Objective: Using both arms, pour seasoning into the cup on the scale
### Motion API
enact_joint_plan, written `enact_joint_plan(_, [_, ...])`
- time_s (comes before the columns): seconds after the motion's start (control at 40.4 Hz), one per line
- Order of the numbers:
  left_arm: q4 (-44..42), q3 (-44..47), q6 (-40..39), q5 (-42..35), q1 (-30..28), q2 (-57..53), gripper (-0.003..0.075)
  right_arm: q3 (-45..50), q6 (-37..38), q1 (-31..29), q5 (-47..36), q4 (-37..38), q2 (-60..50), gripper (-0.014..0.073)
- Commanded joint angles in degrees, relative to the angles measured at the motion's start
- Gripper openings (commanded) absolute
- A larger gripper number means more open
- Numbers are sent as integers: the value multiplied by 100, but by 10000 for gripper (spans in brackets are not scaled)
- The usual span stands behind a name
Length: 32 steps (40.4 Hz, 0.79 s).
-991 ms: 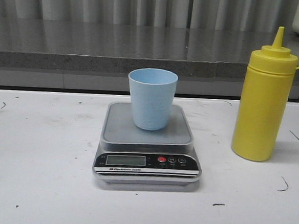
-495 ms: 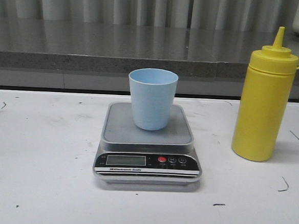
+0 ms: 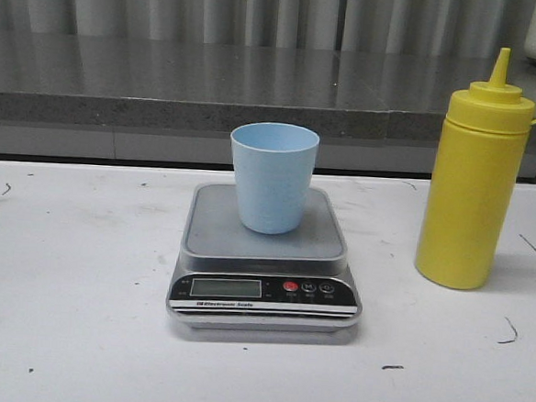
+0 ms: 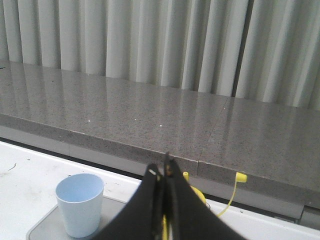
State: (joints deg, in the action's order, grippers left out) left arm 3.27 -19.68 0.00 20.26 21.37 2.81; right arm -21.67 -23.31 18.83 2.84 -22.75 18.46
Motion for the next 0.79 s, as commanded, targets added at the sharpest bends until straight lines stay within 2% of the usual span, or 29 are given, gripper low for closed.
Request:
enact_joint_plan(0.0, [59,-143,-66,-498,4,69,-20,-199,-72,-49,-378,-10,34,-61])
enact_joint_plan(0.619, [59,-126,-66,-498,-1,40,-20,-199,-72,-49,-378,-10,34,-61])
enact_joint_plan(0.768, [59,212,-66,-498,-435,-348,-20,-199,-72,-49,-378,-10,34,-61])
